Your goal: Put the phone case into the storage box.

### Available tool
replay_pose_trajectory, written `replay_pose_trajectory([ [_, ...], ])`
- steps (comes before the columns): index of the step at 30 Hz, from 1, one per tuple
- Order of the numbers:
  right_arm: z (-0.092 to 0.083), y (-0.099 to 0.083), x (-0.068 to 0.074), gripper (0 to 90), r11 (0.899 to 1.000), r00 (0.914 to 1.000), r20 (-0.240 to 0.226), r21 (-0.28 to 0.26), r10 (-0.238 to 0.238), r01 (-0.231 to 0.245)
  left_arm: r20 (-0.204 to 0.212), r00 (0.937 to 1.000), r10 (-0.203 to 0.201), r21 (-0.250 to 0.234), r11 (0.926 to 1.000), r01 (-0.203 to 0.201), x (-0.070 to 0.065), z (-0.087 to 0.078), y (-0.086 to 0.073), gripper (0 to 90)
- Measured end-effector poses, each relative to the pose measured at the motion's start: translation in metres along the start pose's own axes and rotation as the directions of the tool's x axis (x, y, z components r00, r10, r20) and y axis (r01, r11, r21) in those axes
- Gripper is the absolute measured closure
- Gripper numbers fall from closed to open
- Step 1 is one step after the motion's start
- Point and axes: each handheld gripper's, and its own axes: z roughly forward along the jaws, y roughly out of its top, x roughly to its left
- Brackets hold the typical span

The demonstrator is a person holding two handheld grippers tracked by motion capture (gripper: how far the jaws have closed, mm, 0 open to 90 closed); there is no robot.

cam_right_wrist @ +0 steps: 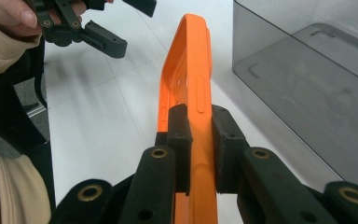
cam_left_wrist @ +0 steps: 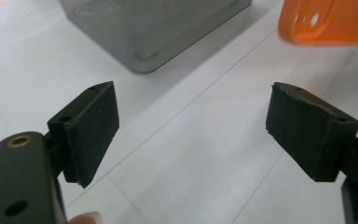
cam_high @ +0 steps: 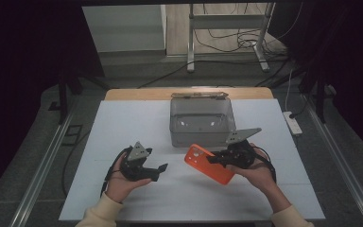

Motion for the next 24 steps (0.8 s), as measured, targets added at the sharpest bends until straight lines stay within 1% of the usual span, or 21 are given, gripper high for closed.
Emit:
replay_pose_trajectory([
  [6, 0.0, -0.001, -0.002, 79.5, 1.0, 0.9999, 0.005, -0.008, 0.009, -0.009, -0.011, 0.9996, -0.024, -0.001, 0.9997, 0.024, 0.006, -0.006, -0.009, 17.1],
  [9, 0.0, -0.001, -0.002, 79.5, 1.0, 0.9999, -0.002, -0.007, 0.017, -0.017, -0.021, 0.9992, -0.035, -0.001, 0.9994, 0.035, 0.01, -0.008, -0.012, 17.1],
  [13, -0.002, 0.0, -0.002, 79.5, 1.0, 0.9998, 0.008, -0.014, 0.019, -0.019, -0.03, 0.9986, -0.043, -0.009, 0.9991, 0.042, 0.013, -0.01, -0.015, 17.1],
  [15, -0.002, -0.001, -0.002, 79.5, 1.0, 0.9997, 0.015, -0.015, 0.02, -0.02, -0.033, 0.9985, -0.043, -0.002, 0.9991, 0.043, 0.015, -0.01, -0.017, 17.0],
  [18, -0.003, -0.001, -0.002, 79.5, 1.0, 0.9994, 0.027, -0.014, 0.02, -0.02, -0.034, 0.9982, -0.049, -0.004, 0.9988, 0.048, 0.018, -0.011, -0.019, 17.0],
  [24, -0.006, 0.002, -0.001, 79.5, 0.999, 0.9988, 0.044, -0.027, 0.02, -0.018, -0.042, 0.998, -0.048, -0.014, 0.9988, 0.047, 0.018, -0.015, -0.021, 16.9],
])
